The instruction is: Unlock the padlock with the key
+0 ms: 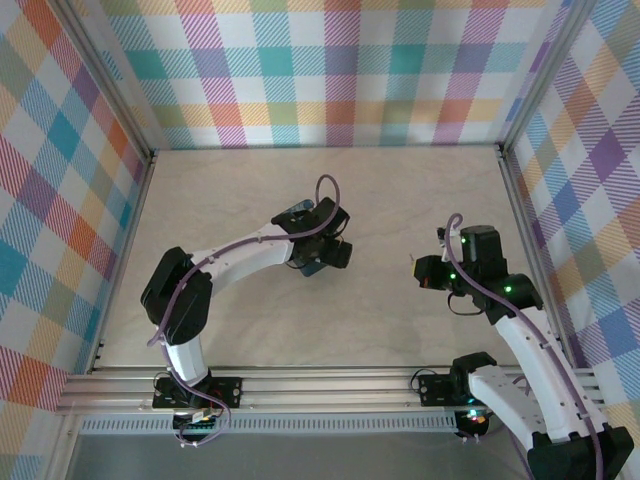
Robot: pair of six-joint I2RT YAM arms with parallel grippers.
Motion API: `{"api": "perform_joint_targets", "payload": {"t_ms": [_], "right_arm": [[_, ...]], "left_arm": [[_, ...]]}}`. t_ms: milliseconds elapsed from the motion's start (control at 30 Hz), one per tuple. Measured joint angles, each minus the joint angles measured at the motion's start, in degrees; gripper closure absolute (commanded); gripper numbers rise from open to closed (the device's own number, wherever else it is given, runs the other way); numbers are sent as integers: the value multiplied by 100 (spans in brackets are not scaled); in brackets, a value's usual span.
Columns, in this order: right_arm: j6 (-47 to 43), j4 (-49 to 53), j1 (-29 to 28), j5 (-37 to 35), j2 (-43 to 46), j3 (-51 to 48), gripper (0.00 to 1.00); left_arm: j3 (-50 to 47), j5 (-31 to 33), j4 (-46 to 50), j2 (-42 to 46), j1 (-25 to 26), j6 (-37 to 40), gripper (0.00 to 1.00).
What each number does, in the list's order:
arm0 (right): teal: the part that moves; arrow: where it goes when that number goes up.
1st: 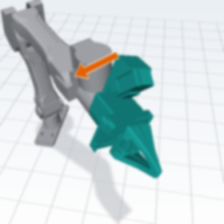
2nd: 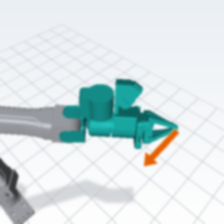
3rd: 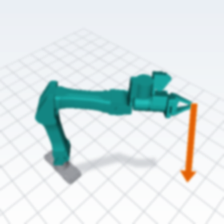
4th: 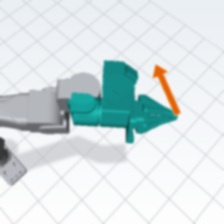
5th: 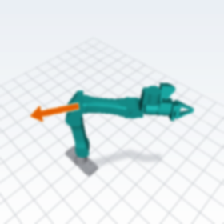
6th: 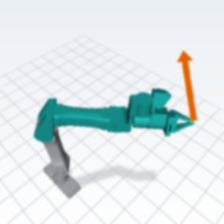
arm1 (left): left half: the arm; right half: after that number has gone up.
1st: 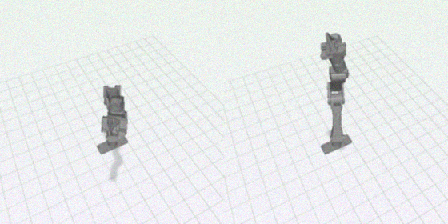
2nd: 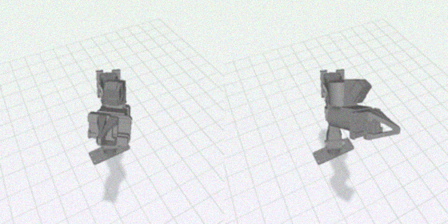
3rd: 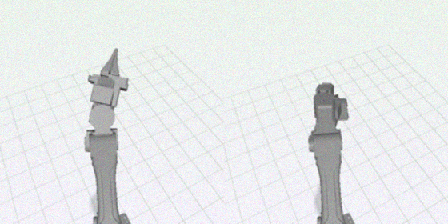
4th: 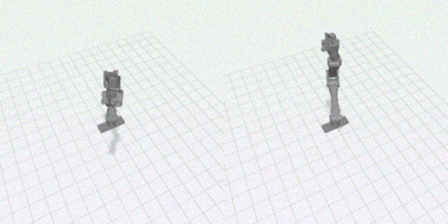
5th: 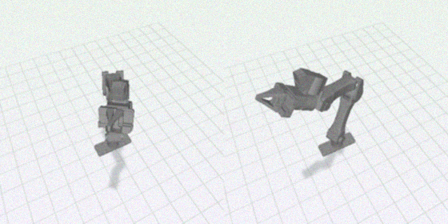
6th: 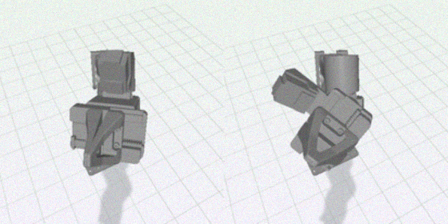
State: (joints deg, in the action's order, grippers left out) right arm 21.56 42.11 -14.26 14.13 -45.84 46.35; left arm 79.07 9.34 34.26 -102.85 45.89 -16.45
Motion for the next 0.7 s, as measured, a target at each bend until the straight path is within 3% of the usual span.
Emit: {"api": "perform_joint_targets", "payload": {"t_ms": [533, 700], "right_arm": [[4, -7, 4, -2, -125, 0, 97], [22, -129, 103, 122, -136, -94, 97]], "left_arm": [[-37, -42, -90, -197, 291, 81, 13], [94, -308, -345, -317, 468, 31, 14]]}}
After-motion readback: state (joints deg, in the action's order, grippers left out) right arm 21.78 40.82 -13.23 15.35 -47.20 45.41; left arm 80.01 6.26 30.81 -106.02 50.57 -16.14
